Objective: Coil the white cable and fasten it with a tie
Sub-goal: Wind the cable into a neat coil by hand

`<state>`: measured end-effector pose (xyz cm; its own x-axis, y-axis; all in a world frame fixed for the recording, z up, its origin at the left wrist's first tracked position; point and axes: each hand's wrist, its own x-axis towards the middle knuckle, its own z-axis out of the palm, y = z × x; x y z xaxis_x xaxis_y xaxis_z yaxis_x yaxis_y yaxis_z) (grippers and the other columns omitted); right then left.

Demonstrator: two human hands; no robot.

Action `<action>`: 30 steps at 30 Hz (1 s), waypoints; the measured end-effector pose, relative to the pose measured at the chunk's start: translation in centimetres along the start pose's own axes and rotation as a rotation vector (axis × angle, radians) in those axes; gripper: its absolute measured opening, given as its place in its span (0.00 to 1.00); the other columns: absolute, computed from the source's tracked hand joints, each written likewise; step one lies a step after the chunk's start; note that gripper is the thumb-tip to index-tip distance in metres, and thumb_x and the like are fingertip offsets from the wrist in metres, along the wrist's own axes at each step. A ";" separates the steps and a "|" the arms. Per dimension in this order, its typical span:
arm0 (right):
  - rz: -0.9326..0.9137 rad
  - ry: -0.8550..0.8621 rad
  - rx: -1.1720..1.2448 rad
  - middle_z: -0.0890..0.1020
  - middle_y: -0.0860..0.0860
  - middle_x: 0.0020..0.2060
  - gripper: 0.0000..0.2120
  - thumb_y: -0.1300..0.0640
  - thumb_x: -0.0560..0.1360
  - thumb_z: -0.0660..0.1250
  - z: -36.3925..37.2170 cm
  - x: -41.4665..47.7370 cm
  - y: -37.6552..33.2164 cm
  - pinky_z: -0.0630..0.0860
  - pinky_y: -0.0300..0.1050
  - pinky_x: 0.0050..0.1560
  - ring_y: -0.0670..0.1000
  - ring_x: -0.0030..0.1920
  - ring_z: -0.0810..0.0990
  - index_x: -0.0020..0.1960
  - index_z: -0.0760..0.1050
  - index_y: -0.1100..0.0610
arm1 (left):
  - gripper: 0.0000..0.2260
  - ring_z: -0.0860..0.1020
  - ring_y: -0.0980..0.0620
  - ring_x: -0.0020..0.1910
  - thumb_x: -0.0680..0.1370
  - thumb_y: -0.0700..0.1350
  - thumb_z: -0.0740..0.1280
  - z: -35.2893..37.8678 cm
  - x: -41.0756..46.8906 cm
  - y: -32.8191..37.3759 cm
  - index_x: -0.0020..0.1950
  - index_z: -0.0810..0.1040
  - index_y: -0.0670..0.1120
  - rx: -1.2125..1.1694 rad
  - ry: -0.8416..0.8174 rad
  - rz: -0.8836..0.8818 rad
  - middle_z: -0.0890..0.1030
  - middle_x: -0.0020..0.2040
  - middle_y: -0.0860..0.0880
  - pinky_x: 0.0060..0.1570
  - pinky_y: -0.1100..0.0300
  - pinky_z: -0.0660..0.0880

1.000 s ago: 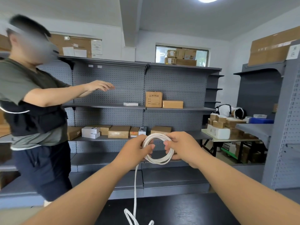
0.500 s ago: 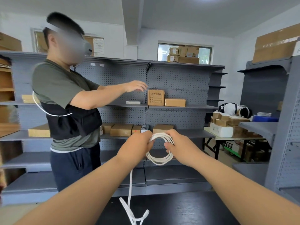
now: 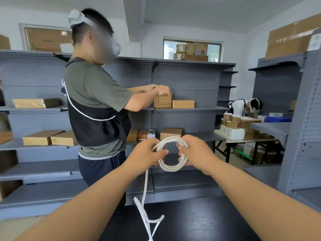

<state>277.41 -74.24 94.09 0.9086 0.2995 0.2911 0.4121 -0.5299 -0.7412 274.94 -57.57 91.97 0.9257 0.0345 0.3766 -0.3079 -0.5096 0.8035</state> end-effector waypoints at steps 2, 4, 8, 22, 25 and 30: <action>0.085 0.034 0.228 0.78 0.58 0.41 0.12 0.65 0.79 0.58 0.1 -0.1 0.2 0.82 0.54 0.45 0.60 0.44 0.81 0.41 0.73 0.53 | 0.05 0.81 0.52 0.36 0.75 0.40 0.69 0.2 -0.2 -0.1 0.48 0.75 0.40 -0.264 -0.027 -0.071 0.79 0.40 0.42 0.37 0.61 0.79; 0.145 0.047 0.371 0.76 0.58 0.41 0.11 0.66 0.79 0.58 0.3 -0.2 0.4 0.82 0.49 0.41 0.58 0.44 0.79 0.42 0.73 0.54 | 0.03 0.82 0.51 0.36 0.75 0.39 0.69 0.3 -0.2 -0.1 0.47 0.75 0.42 -0.386 -0.014 -0.087 0.79 0.40 0.43 0.38 0.60 0.80; 0.174 0.040 0.404 0.77 0.56 0.41 0.12 0.66 0.79 0.58 0.6 -0.2 0.7 0.82 0.52 0.45 0.58 0.46 0.79 0.42 0.73 0.53 | 0.02 0.83 0.46 0.37 0.76 0.39 0.68 0.4 0.0 0.0 0.46 0.76 0.42 -0.283 0.023 -0.031 0.80 0.40 0.39 0.44 0.52 0.81; -0.041 -0.220 -0.344 0.76 0.54 0.44 0.10 0.57 0.77 0.63 -0.5 -0.8 -1.1 0.76 0.50 0.42 0.53 0.41 0.76 0.57 0.70 0.57 | 0.11 0.77 0.44 0.49 0.80 0.47 0.58 0.6 1.1 0.9 0.59 0.75 0.45 0.890 0.006 0.411 0.78 0.50 0.44 0.46 0.56 0.70; 0.052 -0.277 -0.154 0.77 0.55 0.43 0.08 0.59 0.77 0.63 -0.5 -0.8 -0.6 0.80 0.50 0.45 0.51 0.42 0.77 0.54 0.73 0.60 | 0.10 0.77 0.44 0.47 0.80 0.47 0.59 0.6 1.0 0.3 0.55 0.75 0.44 0.917 -0.034 0.436 0.77 0.47 0.44 0.46 0.51 0.73; 0.038 -0.190 -0.097 0.81 0.56 0.44 0.07 0.59 0.78 0.61 -0.5 -0.5 0.1 0.82 0.52 0.46 0.57 0.50 0.81 0.52 0.77 0.58 | 0.09 0.78 0.48 0.46 0.78 0.48 0.63 0.7 0.9 -0.3 0.54 0.78 0.47 0.716 0.003 0.436 0.81 0.46 0.48 0.47 0.52 0.74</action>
<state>277.02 -74.88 94.14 0.8984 0.4171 0.1377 0.3905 -0.6152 -0.6849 276.06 -57.96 91.73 0.7549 -0.2904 0.5880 -0.4236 -0.9004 0.0990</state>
